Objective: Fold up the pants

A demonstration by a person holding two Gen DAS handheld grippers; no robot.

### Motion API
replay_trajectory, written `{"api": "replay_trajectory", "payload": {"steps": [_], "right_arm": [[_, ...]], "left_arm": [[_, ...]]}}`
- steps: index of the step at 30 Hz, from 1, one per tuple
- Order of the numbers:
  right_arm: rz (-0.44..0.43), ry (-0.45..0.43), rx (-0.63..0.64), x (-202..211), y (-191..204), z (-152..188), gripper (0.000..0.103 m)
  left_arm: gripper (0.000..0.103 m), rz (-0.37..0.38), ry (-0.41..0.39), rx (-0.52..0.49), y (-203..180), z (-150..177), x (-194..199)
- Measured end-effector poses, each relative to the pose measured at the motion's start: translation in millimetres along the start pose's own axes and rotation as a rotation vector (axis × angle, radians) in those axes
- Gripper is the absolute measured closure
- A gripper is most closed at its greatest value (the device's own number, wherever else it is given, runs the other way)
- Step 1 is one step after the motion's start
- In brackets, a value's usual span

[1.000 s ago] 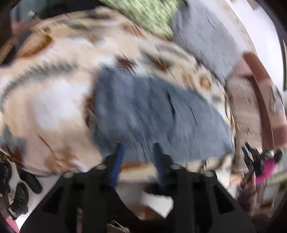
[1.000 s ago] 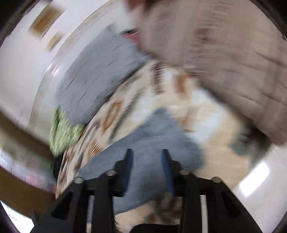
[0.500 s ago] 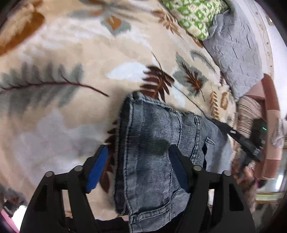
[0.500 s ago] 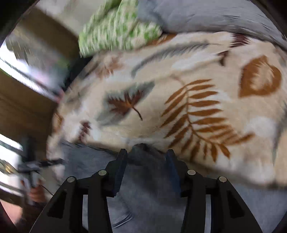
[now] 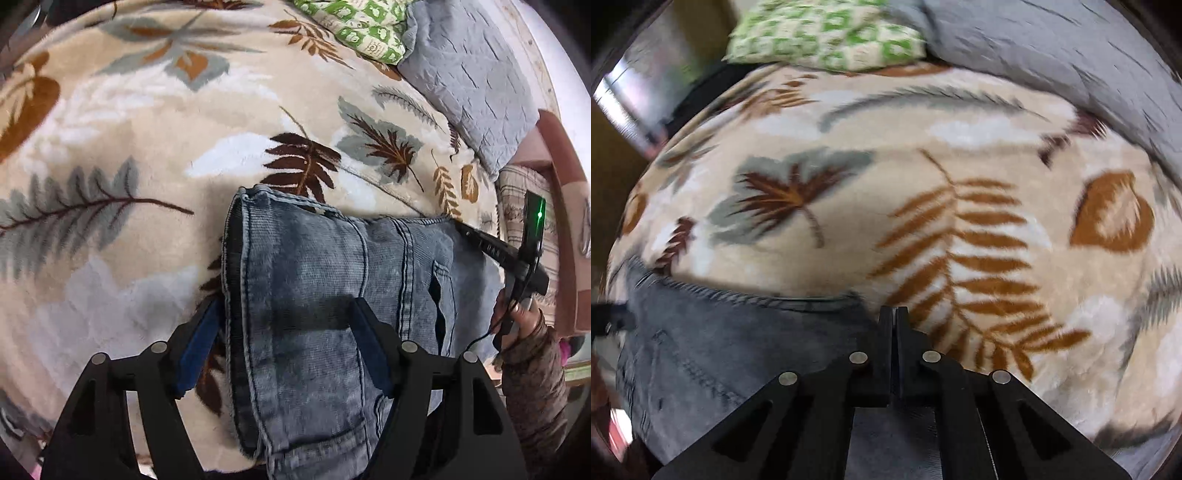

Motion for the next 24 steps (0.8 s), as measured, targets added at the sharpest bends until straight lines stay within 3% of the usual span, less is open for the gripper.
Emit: {"api": "replay_trajectory", "payload": {"steps": [5,7,9,10,14,20,24], "right_arm": [[-0.160,-0.146,-0.164,51,-4,13,0.095],[-0.202,-0.191,-0.181,74,2,34,0.083],[-0.260,-0.215,-0.220,85,9,58,0.053],[-0.271,-0.213,-0.243,85,8,70,0.050],[-0.263,-0.143,-0.348,62,0,122,0.054],[-0.324,-0.236,-0.429,92,-1,141,0.051],[-0.410,-0.260,-0.430,106,21,145,0.051]], "left_arm": [[0.031,0.083,-0.024,0.016,-3,13,32],[0.031,0.122,-0.029,0.006,-9,28,41],[0.030,0.139,-0.015,-0.020,-15,49,40],[0.030,0.139,0.001,-0.026,-17,58,35],[0.030,0.115,0.019,0.000,-10,84,31],[0.030,0.231,-0.018,0.085,-3,103,75],[0.024,0.285,0.033,0.108,-7,123,63]]}}
Point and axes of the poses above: each gripper's, at about its wrist camera, not at the fingertips, and x roughly against the way its jaws point, y to its left, z to its underside, the point moved 10 cm from there along -x, roughly the way its jaws point, and after that the axes turned 9 degrees about x, right-handed, at the moved point
